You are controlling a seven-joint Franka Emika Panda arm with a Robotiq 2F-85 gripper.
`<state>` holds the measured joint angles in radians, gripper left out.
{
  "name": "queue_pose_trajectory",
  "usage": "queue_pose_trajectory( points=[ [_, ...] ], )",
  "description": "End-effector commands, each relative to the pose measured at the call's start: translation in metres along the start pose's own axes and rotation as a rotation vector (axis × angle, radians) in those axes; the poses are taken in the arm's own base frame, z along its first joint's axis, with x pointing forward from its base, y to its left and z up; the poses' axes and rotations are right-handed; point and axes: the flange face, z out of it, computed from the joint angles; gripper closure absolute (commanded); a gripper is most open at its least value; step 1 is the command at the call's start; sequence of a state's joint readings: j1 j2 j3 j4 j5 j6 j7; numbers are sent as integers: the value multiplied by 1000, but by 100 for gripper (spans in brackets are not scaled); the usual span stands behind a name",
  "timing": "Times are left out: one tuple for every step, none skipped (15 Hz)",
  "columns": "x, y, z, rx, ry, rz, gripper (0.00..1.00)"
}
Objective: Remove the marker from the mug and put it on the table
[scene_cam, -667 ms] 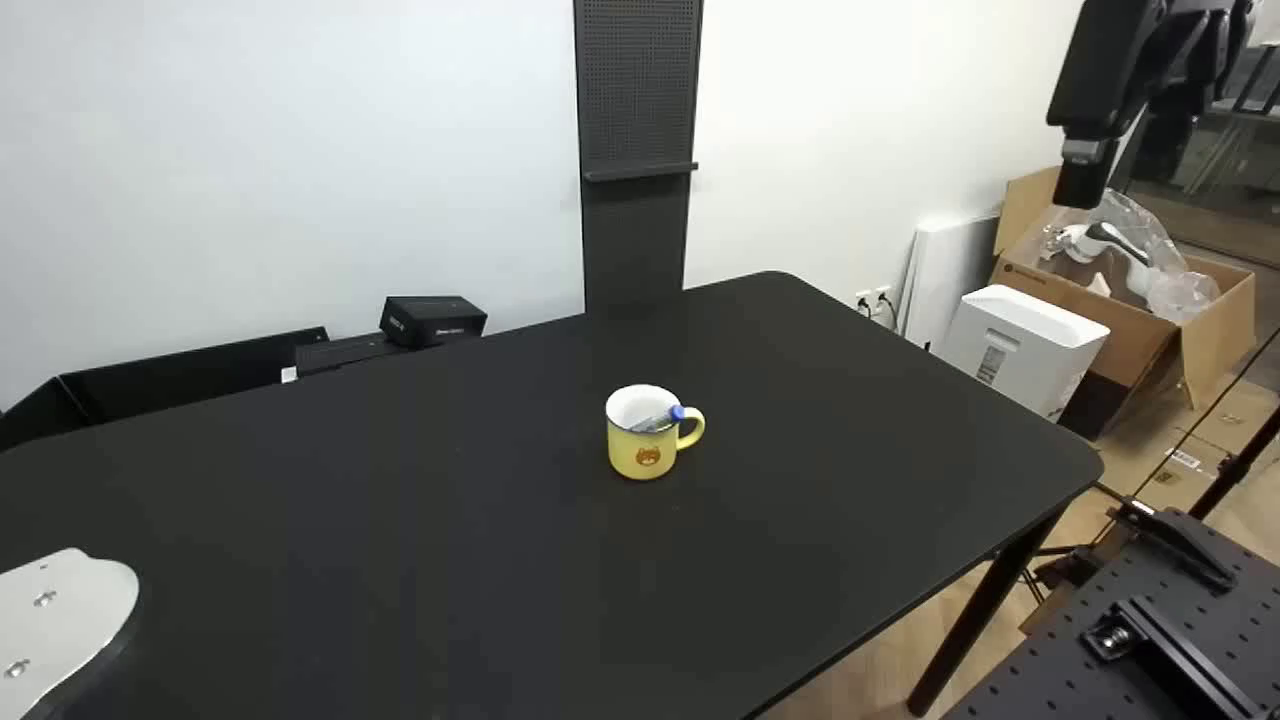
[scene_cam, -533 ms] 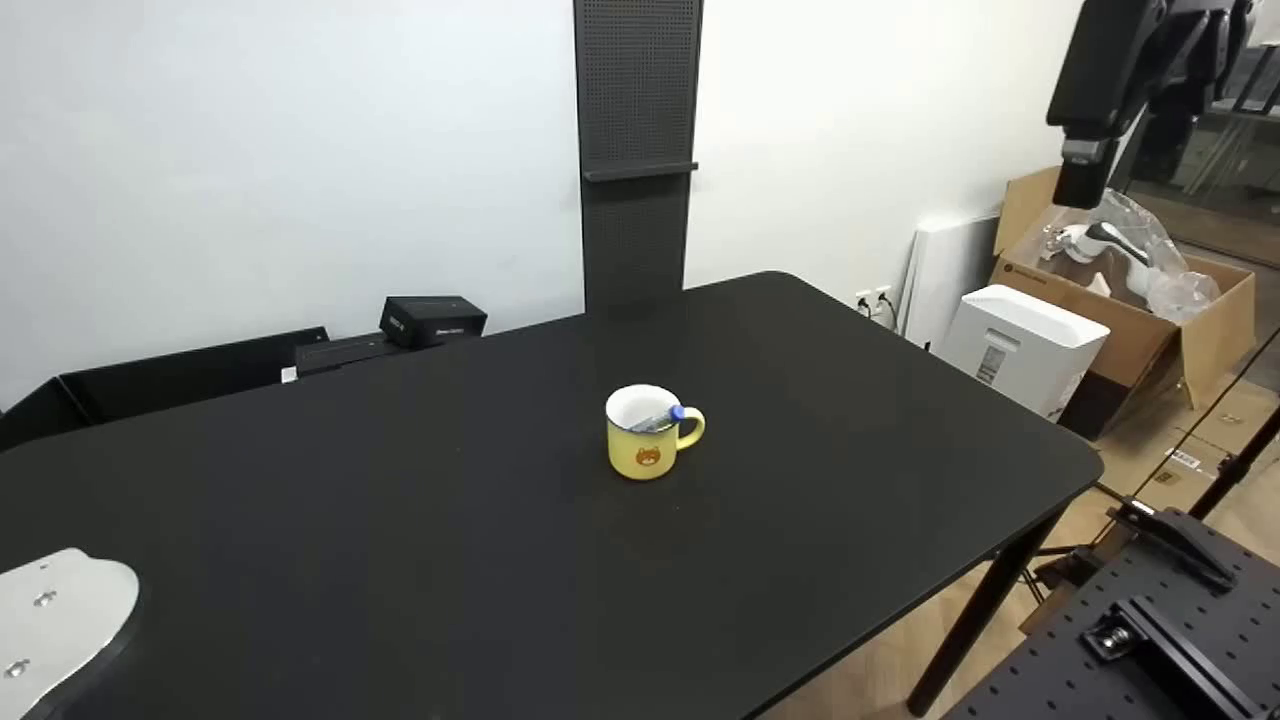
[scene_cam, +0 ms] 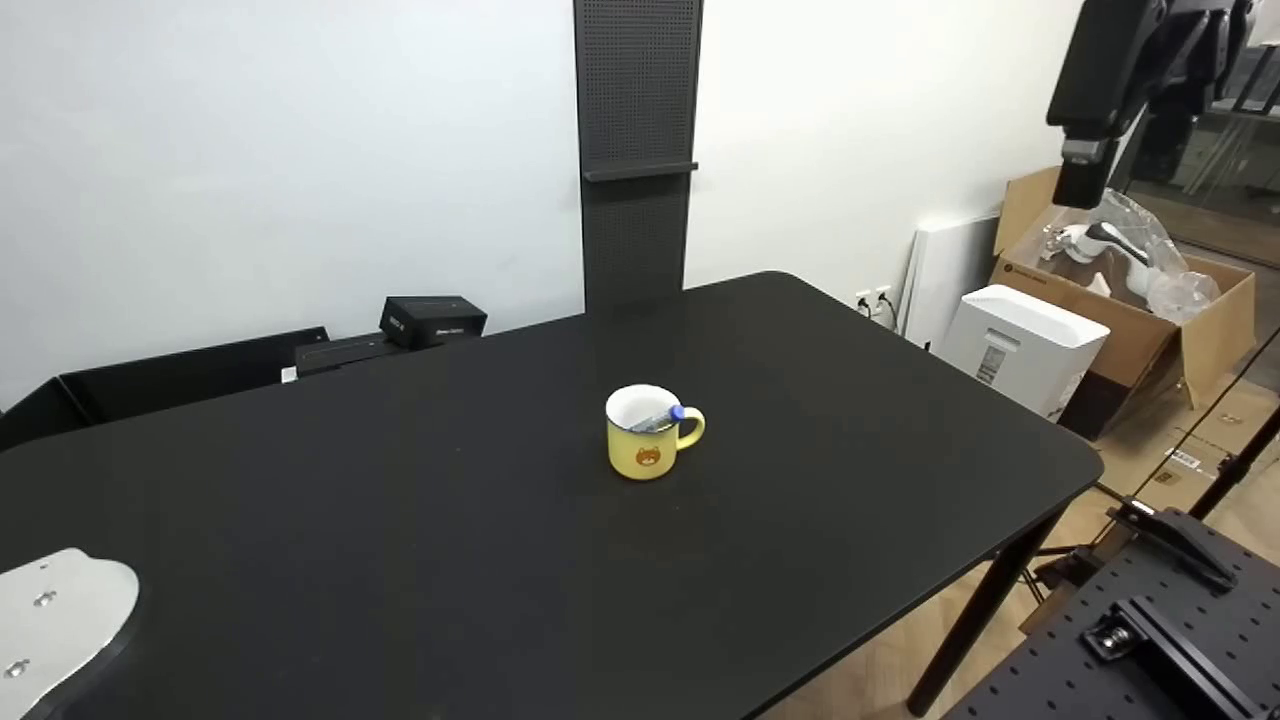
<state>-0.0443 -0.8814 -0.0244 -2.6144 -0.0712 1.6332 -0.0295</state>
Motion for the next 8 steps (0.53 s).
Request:
queue_pose_trajectory(
  points=[
    [0, 0, -1, 0, -1, 0, 0],
    [0, 0, -1, 0, -1, 0, 0],
    [4, 0, 0, -9, 25, 3, 0],
    [10, 1, -1, -20, 41, 3, 0],
    [20, 1, -1, -32, 69, 9, 0],
    [30, 2, -2, -36, 102, 3, 0],
    [41, 1, -2, -41, 133, 0, 0],
    [56, 0, -2, -45, 161, -9, 0]
  ],
)
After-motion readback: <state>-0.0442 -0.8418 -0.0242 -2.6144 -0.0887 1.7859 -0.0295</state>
